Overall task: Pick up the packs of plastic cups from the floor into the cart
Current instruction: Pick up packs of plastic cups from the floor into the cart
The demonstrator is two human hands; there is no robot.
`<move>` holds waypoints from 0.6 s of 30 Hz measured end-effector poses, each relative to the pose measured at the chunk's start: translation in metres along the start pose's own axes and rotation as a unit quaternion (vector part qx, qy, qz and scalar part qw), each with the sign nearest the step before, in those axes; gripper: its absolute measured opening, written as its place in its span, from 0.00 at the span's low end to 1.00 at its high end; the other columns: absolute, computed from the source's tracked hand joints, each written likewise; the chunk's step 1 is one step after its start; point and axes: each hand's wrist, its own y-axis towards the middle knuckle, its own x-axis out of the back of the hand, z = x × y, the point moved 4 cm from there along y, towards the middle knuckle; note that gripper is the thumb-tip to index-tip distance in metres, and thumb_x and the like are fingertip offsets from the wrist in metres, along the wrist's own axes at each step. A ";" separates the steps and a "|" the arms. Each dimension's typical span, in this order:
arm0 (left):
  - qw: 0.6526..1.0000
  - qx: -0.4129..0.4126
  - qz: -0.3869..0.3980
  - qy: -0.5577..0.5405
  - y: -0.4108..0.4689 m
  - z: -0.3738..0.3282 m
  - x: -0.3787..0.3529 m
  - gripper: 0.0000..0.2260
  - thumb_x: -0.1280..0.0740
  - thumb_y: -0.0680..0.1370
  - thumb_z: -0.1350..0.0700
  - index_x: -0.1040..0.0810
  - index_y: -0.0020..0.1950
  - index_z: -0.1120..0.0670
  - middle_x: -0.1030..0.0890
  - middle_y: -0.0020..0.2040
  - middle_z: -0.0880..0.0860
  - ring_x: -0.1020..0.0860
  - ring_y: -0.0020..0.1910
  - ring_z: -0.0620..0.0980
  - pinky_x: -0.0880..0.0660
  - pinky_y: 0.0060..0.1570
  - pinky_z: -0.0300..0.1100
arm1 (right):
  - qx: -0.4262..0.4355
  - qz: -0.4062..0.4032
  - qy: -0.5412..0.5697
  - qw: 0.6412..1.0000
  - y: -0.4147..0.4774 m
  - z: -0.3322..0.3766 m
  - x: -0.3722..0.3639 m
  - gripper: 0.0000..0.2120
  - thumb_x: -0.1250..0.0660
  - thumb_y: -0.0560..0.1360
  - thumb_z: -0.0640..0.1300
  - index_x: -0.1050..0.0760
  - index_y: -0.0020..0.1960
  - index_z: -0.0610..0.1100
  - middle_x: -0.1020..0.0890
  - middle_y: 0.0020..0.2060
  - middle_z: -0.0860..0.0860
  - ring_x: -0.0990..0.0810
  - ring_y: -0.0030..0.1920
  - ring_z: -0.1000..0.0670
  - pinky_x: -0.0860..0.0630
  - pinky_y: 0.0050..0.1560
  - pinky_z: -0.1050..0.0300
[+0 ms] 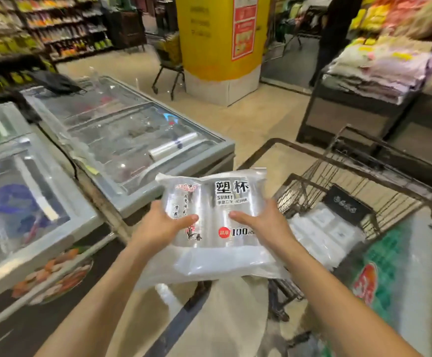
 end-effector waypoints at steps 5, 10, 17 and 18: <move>0.993 -0.067 0.096 0.013 0.047 -0.092 -0.125 0.36 0.22 0.64 0.25 0.23 0.65 0.42 0.15 0.54 0.43 0.14 0.48 0.44 0.18 0.56 0.54 | -0.049 -0.063 0.041 0.996 0.026 -0.075 0.108 0.57 0.21 0.67 0.72 0.44 0.84 0.48 0.31 0.80 0.48 0.26 0.75 0.42 0.26 0.71 0.42; 0.973 -0.129 0.183 0.049 0.096 -0.161 -0.236 0.31 0.23 0.66 0.26 0.18 0.60 0.45 0.12 0.50 0.44 0.12 0.47 0.45 0.17 0.55 0.54 | -0.114 -0.127 0.064 0.983 0.055 -0.150 0.183 0.57 0.21 0.70 0.69 0.46 0.85 0.46 0.31 0.81 0.46 0.26 0.76 0.40 0.26 0.69 0.42; 0.938 -0.166 0.272 0.137 0.203 -0.216 -0.383 0.43 0.26 0.63 0.19 0.26 0.68 0.45 0.15 0.57 0.46 0.14 0.52 0.48 0.16 0.52 0.52 | -0.214 -0.207 0.096 0.950 0.121 -0.232 0.240 0.56 0.21 0.69 0.68 0.44 0.83 0.44 0.29 0.80 0.44 0.24 0.74 0.38 0.25 0.69 0.42; 0.934 -0.174 0.280 0.138 0.204 -0.238 -0.394 0.42 0.25 0.66 0.21 0.28 0.68 0.47 0.17 0.58 0.46 0.16 0.53 0.48 0.18 0.51 0.50 | -0.225 -0.220 0.103 0.944 0.133 -0.243 0.246 0.56 0.21 0.69 0.69 0.44 0.83 0.44 0.29 0.80 0.45 0.24 0.74 0.38 0.26 0.70 0.41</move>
